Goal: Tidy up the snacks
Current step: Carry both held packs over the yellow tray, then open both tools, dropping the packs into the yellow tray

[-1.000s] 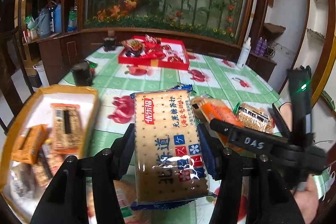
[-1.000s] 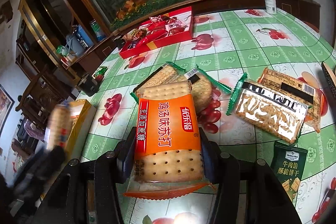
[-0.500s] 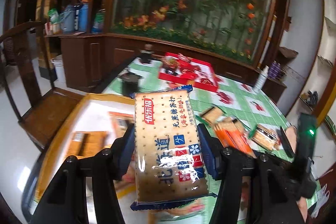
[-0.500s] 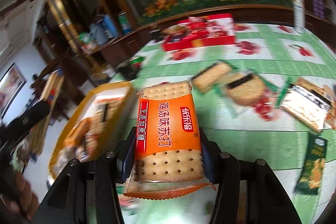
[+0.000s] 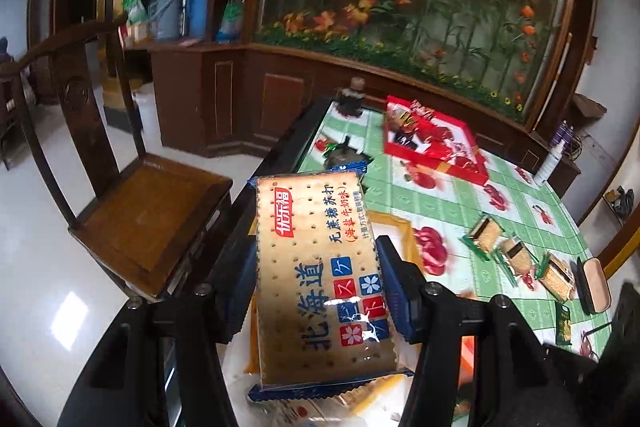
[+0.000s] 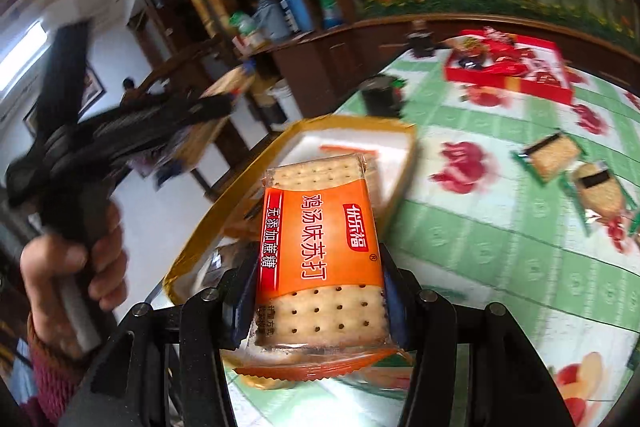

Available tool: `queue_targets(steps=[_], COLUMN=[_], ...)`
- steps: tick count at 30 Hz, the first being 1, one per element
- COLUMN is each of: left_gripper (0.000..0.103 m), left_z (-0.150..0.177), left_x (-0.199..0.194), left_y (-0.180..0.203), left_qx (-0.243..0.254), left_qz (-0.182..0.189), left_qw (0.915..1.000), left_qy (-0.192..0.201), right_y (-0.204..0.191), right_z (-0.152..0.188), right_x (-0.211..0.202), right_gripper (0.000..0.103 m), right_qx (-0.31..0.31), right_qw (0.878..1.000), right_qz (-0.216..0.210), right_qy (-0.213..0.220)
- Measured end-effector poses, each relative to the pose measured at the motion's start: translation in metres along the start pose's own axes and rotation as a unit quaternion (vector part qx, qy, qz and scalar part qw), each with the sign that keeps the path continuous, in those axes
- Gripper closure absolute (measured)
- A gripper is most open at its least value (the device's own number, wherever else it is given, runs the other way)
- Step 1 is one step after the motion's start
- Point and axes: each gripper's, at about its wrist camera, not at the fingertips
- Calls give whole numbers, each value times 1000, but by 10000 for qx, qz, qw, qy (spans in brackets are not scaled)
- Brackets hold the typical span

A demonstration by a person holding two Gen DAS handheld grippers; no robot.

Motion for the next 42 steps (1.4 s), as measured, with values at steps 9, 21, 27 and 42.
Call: queue_targets(steps=[9, 21, 27, 42], left_gripper=[46, 46, 29, 28], left_z=[25, 38, 32, 18], left_x=[52, 97, 86, 30], left_y=[-11, -15, -16, 26], left_qx=[-70, -21, -128, -44], left_qz=[-42, -137, -111, 293], left_qw=[9983, 9934, 9956, 9986], left_qy=[-571, -1141, -926, -432], right_y=[-35, -39, -45, -9], right_z=[26, 38, 40, 18], right_x=[41, 52, 45, -9], right_gripper=[45, 45, 41, 40], right_qx=[-393, -529, -596, -188], right_qw=[9979, 9967, 9958, 9995], right_qz=[-189, -145, -220, -249], right_qy=[-471, -603, -654, -95])
Point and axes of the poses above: each gripper's, at about its wrist camera, not at the fingertips, and x roughly the way its jaws point, y to its right, z to its underside, and after that the axes turned 11 degrees about y, right-handed
